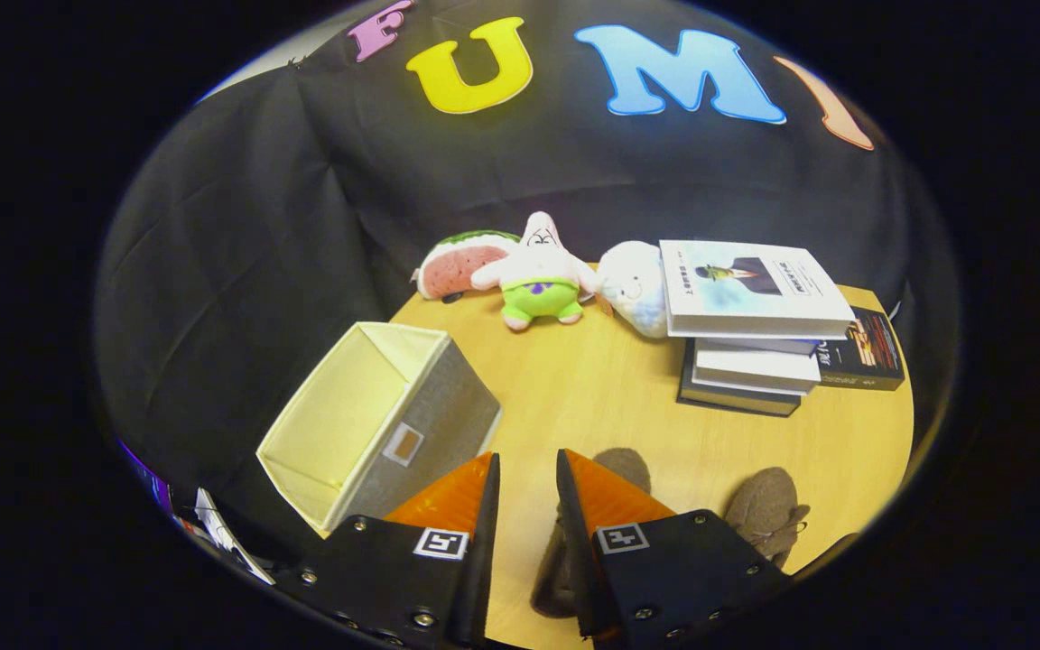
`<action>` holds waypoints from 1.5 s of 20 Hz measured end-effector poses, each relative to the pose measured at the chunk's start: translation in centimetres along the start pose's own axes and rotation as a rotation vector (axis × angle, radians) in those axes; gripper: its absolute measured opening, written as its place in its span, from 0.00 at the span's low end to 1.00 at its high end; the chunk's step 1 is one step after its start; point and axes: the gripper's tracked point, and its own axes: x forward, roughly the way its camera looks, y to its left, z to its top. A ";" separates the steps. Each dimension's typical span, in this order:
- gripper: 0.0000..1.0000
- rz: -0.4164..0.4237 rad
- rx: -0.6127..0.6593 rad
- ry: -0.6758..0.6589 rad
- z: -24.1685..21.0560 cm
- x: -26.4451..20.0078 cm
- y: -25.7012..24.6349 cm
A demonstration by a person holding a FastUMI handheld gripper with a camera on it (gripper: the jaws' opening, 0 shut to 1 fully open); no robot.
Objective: Open the storage box then place both shoes into the box .Put the left shoe in first, then the right shoe, with the right side of both shoes facing outward in a uniform manner.
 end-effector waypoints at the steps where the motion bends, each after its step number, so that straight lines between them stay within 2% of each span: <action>1: 0.37 -0.009 0.004 0.017 -1.0 -0.1 -0.5; 8: 0.37 -0.111 0.031 0.154 -8.3 -0.2 -4.8; 12: 0.37 -0.141 0.046 0.229 -11.4 0.9 -6.6; 23: 0.38 -0.207 0.077 0.338 -12.6 6.4 -8.8; 25: 0.29 -0.186 0.088 0.336 -12.0 6.3 -8.4; 26: 0.30 -0.205 0.083 0.340 -11.5 5.4 -8.6; 27: 0.08 -0.198 0.086 0.347 -12.4 6.5 -8.5; 28: 0.07 -0.201 0.097 0.346 -12.1 6.4 -8.6; 29: 0.01 -0.192 0.104 0.349 -12.3 6.4 -8.4; 30: 0.00 -0.172 0.116 0.354 -12.2 6.3 -8.0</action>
